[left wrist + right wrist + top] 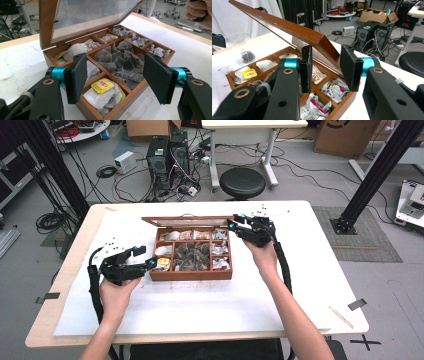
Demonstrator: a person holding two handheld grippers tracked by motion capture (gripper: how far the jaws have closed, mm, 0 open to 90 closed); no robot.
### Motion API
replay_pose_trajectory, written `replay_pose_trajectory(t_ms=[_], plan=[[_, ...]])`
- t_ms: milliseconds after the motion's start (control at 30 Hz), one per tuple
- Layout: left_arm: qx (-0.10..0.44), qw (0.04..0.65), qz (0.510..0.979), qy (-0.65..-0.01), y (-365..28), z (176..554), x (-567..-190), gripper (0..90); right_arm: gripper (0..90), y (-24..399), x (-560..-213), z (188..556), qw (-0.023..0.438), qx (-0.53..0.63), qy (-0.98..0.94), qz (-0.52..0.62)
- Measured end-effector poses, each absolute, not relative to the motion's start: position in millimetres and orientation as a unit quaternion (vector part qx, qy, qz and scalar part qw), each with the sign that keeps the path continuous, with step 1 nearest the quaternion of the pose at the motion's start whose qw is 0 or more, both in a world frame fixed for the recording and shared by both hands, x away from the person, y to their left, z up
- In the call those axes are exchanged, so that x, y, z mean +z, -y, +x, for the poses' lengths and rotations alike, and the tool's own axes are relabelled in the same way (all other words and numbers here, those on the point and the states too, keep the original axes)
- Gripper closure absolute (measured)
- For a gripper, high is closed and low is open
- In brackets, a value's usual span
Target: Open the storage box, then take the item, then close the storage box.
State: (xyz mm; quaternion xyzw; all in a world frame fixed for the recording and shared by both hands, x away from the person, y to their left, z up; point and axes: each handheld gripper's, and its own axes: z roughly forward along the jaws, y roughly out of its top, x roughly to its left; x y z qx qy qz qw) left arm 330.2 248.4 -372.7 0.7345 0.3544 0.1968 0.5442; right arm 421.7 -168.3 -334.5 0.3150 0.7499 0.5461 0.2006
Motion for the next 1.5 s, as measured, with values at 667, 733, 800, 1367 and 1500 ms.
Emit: replay_pose_trajectory(t_ms=[667, 733, 800, 1367, 1500], plan=[[0.196, 0.543, 0.737, -0.353, -247.4, 330.1, -373.2, 35.7, 63.7, 167.6, -333.8, 421.6, 0.203, 0.546, -0.750, 0.314], [0.196, 0.543, 0.736, -0.354, -247.0, 330.0, -373.4, 35.7, 63.7, 167.6, -333.7, 421.6, 0.204, 0.545, -0.750, 0.315], [0.195, 0.543, 0.736, -0.354, -246.6, 330.0, -373.5, 35.7, 63.7, 167.6, -333.7, 421.5, 0.203, 0.545, -0.750, 0.315], [0.196, 0.545, 0.735, -0.353, -246.3, 329.0, -373.1, 35.7, 63.6, 167.1, -333.0, 421.9, 0.204, 0.546, -0.750, 0.314], [0.195, 0.543, 0.736, -0.354, -246.6, 329.3, -373.3, 35.7, 63.6, 167.2, -332.9, 421.9, 0.205, 0.545, -0.750, 0.314]])
